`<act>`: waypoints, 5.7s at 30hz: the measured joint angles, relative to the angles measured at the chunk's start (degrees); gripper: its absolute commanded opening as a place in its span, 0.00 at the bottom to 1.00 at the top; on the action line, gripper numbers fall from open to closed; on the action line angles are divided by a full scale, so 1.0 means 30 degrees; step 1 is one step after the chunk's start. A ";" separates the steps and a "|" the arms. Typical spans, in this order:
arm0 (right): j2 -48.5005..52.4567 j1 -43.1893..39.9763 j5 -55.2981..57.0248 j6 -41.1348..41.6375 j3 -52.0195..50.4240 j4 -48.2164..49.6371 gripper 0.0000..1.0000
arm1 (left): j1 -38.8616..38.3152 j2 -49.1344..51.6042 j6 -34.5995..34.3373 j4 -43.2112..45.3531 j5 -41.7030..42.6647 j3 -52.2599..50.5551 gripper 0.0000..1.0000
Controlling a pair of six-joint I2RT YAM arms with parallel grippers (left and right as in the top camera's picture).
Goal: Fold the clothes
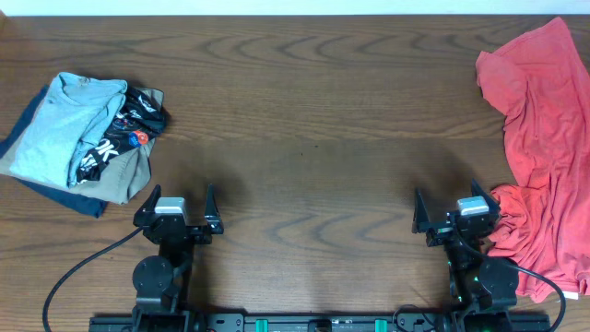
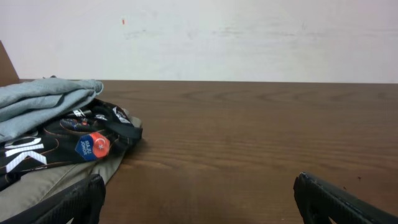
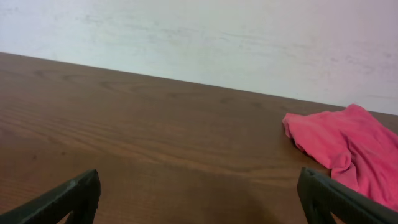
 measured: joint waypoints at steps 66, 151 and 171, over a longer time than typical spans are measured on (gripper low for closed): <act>0.6674 0.0000 0.2033 0.2295 0.6732 -0.7111 0.99 | 0.0000 0.5734 -0.3140 -0.9952 0.1588 0.6193 0.98; 2.7693 0.4233 -0.1268 0.5005 1.5941 -0.6237 0.99 | 0.0000 1.4520 -0.5807 -1.3544 0.3169 1.3376 0.98; 2.3044 -0.1632 0.1494 0.4109 1.6218 -1.4331 0.99 | -0.5880 2.4910 -1.0331 -0.4677 0.6156 1.3391 0.98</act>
